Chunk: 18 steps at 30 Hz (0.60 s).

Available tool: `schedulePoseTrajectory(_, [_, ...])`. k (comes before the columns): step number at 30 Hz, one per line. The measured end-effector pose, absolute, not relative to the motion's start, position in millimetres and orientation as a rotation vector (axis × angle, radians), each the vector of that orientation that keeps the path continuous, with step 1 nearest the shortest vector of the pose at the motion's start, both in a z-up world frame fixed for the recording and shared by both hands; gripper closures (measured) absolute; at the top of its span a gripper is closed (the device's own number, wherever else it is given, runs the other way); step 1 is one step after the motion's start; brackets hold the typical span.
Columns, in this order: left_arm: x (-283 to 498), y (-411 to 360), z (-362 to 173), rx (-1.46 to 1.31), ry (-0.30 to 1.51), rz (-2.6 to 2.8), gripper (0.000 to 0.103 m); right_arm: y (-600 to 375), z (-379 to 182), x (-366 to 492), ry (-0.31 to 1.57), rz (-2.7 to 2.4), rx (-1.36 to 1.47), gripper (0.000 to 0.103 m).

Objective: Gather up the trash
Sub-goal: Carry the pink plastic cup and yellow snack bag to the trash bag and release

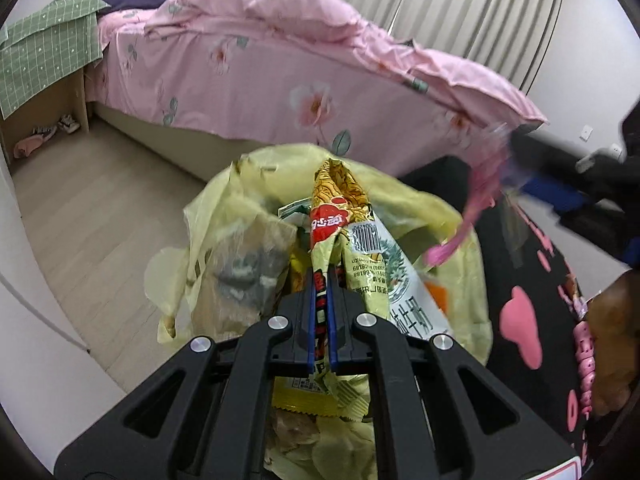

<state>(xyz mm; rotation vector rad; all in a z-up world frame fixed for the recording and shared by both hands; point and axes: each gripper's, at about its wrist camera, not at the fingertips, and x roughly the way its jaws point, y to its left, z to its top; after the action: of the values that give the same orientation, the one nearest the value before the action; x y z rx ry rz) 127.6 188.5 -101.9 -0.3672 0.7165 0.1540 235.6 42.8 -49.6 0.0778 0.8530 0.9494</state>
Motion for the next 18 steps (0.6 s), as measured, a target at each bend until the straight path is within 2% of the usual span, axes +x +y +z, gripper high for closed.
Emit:
schedulePoseTrajectory(8, [138.4, 189.3, -120.5, -0.365, 0.765, 0.145, 0.099, 71.6, -116.6, 259.9, 1.048, 0.876, -0.061, 0.066])
schedulePoseTrajectory(18, [151.0, 193.0, -128.9, -0.399, 0.795, 0.112, 0.099, 62.5, -112.3, 263.7, 1.031, 0.859, -0.067, 0.066])
